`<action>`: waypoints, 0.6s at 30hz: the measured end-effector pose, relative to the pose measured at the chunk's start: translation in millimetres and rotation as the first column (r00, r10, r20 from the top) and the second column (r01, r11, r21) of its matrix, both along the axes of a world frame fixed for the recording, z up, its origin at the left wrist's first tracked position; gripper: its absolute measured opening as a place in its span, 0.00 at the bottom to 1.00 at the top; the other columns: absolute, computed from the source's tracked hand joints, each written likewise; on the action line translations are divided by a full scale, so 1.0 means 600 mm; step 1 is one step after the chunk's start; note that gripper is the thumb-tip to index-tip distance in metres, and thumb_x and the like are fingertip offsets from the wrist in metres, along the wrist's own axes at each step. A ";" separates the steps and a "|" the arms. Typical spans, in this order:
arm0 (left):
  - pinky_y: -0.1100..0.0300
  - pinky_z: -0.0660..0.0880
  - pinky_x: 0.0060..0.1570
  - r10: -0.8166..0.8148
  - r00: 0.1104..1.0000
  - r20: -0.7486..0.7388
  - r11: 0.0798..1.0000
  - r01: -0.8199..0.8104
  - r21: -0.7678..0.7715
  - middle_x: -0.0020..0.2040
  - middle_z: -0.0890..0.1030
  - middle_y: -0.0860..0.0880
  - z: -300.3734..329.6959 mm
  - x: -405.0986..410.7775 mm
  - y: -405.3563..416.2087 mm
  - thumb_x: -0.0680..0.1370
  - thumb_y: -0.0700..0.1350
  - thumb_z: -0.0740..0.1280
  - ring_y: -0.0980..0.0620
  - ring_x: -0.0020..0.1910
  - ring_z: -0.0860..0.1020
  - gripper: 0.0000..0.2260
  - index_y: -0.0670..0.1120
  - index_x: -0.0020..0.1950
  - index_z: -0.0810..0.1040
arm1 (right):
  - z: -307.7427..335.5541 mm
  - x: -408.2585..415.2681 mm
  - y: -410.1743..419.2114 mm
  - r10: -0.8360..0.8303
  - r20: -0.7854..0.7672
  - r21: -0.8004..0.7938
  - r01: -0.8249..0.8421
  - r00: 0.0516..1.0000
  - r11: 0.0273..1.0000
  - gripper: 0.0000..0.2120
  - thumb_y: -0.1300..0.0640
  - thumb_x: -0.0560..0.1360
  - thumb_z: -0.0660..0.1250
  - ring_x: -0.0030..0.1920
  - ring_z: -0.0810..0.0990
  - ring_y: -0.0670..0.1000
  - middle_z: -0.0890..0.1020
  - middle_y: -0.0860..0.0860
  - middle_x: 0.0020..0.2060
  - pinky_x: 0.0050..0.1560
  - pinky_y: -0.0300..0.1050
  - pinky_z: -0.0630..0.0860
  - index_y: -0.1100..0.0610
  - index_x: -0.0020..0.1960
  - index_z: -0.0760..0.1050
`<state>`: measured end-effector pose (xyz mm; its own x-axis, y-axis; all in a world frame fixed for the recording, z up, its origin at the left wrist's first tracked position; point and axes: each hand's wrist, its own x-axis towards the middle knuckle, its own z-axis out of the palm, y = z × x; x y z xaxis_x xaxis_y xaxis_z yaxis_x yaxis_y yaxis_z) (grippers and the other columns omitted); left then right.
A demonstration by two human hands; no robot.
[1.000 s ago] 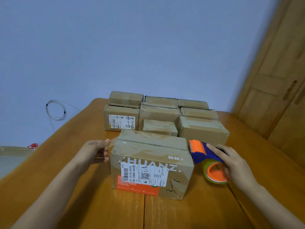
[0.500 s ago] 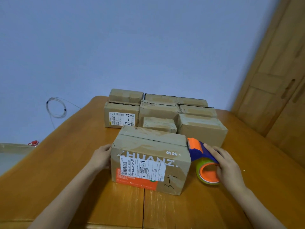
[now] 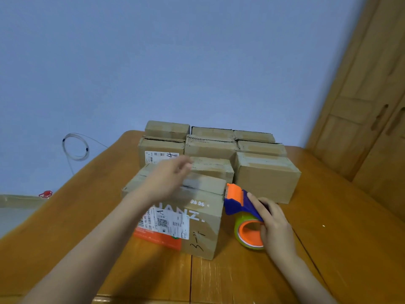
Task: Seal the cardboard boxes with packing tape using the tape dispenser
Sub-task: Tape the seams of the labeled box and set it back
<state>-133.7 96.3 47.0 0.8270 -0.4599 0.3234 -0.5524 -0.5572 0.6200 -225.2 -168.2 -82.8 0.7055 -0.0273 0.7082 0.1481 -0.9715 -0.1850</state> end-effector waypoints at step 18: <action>0.52 0.40 0.74 -0.168 0.986 -0.007 0.793 0.139 0.594 0.79 0.46 0.59 -0.065 0.042 -0.067 0.82 0.61 0.44 0.55 0.78 0.43 0.25 0.58 0.78 0.45 | 0.005 -0.016 0.008 -0.018 -0.094 -0.070 0.011 0.995 0.997 0.48 0.78 0.60 0.73 0.57 0.69 0.52 0.75 0.56 0.60 0.45 0.48 0.77 0.50 0.74 0.63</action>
